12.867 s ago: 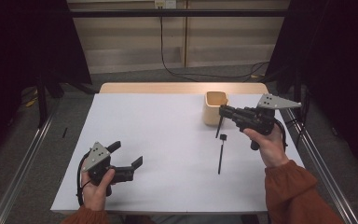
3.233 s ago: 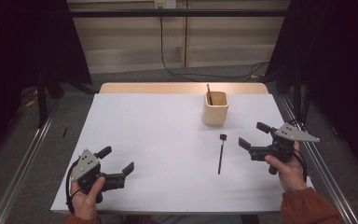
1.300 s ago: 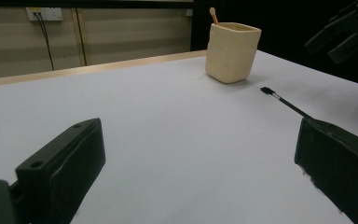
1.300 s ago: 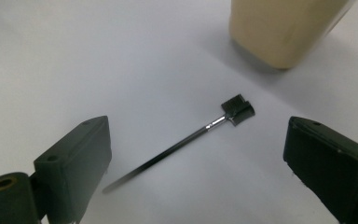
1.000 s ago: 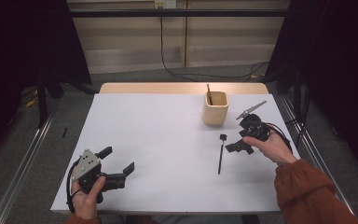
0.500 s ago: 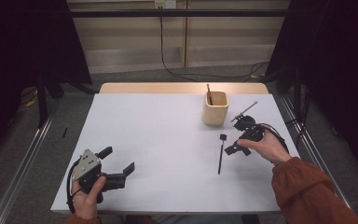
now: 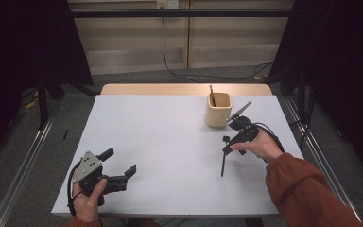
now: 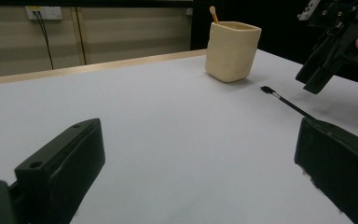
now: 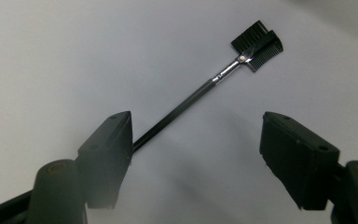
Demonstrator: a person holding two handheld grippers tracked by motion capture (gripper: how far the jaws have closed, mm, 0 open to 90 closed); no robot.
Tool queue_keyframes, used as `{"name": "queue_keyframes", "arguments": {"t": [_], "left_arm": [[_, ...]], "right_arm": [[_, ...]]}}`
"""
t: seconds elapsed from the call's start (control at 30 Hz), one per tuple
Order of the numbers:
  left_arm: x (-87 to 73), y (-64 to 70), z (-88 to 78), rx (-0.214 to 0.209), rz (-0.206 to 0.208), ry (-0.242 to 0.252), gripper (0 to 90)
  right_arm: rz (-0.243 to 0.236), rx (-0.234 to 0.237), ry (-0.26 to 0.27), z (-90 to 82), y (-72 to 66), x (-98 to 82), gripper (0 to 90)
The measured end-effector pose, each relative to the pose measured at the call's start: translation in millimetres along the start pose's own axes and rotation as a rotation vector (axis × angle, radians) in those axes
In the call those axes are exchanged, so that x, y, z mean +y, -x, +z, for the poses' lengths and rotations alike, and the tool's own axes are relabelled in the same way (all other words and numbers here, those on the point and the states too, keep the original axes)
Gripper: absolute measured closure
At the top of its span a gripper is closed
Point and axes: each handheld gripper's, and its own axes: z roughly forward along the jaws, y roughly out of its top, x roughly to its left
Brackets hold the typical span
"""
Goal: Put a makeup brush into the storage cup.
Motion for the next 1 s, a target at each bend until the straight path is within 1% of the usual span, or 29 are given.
{"name": "queue_keyframes", "arguments": {"t": [0.07, 0.1, 0.13, 0.3, 0.37, 0.4, 0.5, 0.6, 0.67, 0.8, 0.93, 0.97, 1.0], "left_arm": [[0.0, 0.1, -0.1, 0.000, 0.001, 0.000, 1.6], [0.0, 0.1, -0.1, 0.000, 0.000, 0.000, 1.6], [-0.1, 0.0, 0.0, 0.001, 0.000, -0.001, 1.6], [-0.1, 0.1, -0.1, -0.001, 0.001, -0.001, 1.6], [-0.2, -0.1, -0.1, 0.000, 0.000, -0.001, 1.6], [-0.2, -0.2, 0.0, 0.000, 0.000, -0.002, 1.6], [-0.1, 0.2, -0.2, 0.001, 0.002, 0.001, 1.6], [-0.1, 0.7, -0.5, -0.001, 0.003, 0.002, 1.6], [-0.3, 0.5, -1.2, 0.003, 0.002, 0.004, 1.6], [-0.6, 0.3, -0.9, 0.003, -0.003, 0.001, 1.7], [-0.5, 0.4, -0.5, 0.002, 0.003, -0.002, 1.6], [-0.5, 0.4, -0.5, 0.002, 0.004, -0.002, 1.7], [-0.5, 0.7, -0.6, 0.002, 0.005, -0.001, 1.7]], "right_arm": [[0.001, -0.002, 0.000, 2.2, -0.6, 1.2, 32.8], [0.003, 0.006, 0.000, 3.3, -0.6, 1.7, 34.9], [0.012, 0.017, -0.003, 4.4, -0.5, 2.4, 35.0], [0.040, 0.007, -0.028, 11.5, 0.5, 5.7, 38.7], [0.035, 0.011, -0.020, 13.2, 0.7, 7.0, 42.0], [0.037, 0.016, -0.021, 14.1, 0.2, 7.5, 41.9], [0.035, 0.011, -0.027, 16.0, -1.4, 9.1, 44.8], [0.047, 0.005, -0.040, 18.3, -3.2, 11.3, 46.8], [0.043, 0.006, -0.043, 20.3, -3.1, 12.4, 47.4], [0.062, -0.003, -0.049, 23.5, -1.2, 13.7, 51.9], [0.084, -0.003, -0.051, 26.0, -0.2, 15.7, 53.9], [0.085, -0.006, -0.056, 26.8, -0.3, 16.1, 53.8], [0.076, -0.007, -0.057, 28.1, 0.0, 16.3, 53.4]]}}
